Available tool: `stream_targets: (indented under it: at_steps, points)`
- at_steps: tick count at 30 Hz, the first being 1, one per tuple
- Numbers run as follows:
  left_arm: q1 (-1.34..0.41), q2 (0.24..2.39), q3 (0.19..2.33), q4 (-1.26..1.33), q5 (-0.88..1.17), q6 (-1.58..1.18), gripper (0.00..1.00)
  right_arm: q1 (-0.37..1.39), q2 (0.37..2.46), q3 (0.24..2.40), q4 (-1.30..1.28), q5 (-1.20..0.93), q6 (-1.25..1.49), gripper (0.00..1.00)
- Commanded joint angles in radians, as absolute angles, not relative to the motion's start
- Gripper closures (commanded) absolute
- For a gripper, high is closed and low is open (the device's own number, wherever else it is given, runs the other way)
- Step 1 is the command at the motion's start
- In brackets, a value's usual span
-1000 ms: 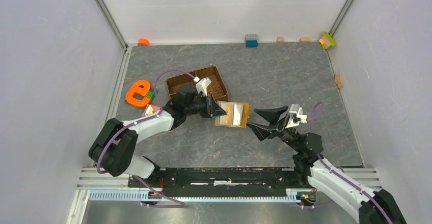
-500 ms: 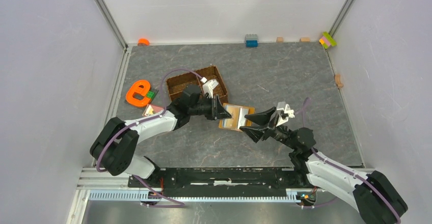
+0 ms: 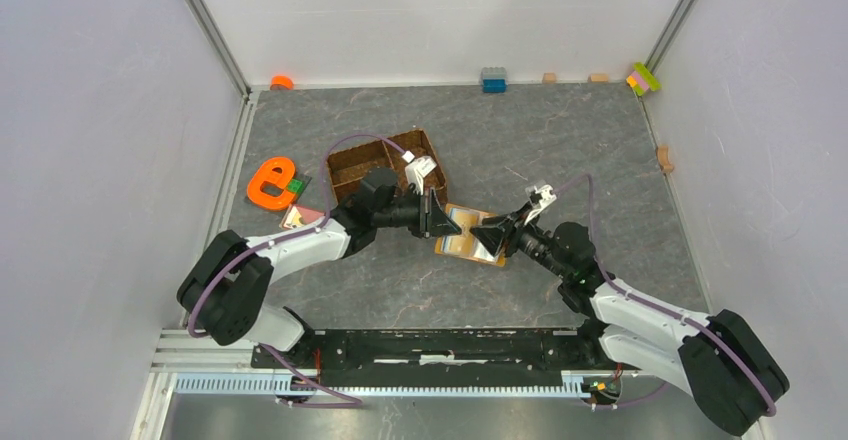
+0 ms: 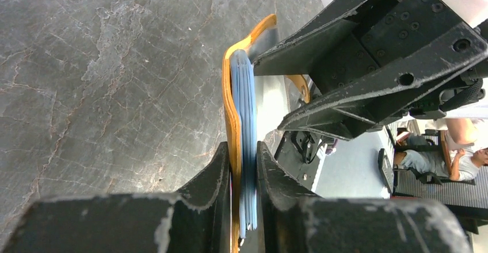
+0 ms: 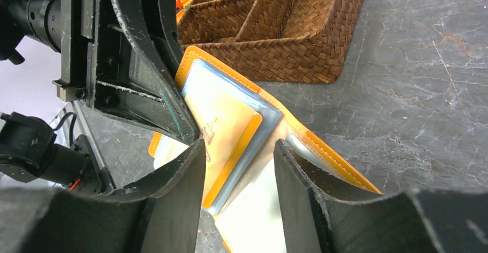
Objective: Take the credit cards out of the card holder
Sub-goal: Remove the credit card from the card holder.
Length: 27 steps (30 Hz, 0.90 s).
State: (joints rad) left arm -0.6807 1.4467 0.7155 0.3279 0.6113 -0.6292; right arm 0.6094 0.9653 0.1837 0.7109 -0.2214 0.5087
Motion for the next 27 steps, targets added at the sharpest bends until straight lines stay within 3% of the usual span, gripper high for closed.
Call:
stream_targets:
  at_steps: [1, 7, 15, 21, 27]
  points:
    - [-0.681, 1.431, 0.734, 0.449, 0.683, -0.646, 0.98, 0.559, 0.992, 0.202, 0.683, -0.253, 0.562, 0.49]
    - [-0.650, 1.429, 0.677, 0.639, 0.753, -0.762, 0.98, 0.527, 0.990, 0.182, 0.769, -0.355, 0.600, 0.61]
    - [-0.594, 1.461, 0.645, 0.719, 0.762, -0.845, 0.98, 0.525, 0.878, 0.195, 0.758, -0.436, 0.543, 0.57]
    - [-0.572, 1.432, 0.610, 0.793, 0.761, -0.875, 0.98, 0.529, 0.994, 0.254, 0.681, -0.477, 0.532, 0.56]
    - [-0.533, 1.436, 0.558, 0.953, 0.783, -0.979, 0.98, 0.529, 1.019, 0.265, 0.631, -0.424, 0.525, 0.61]
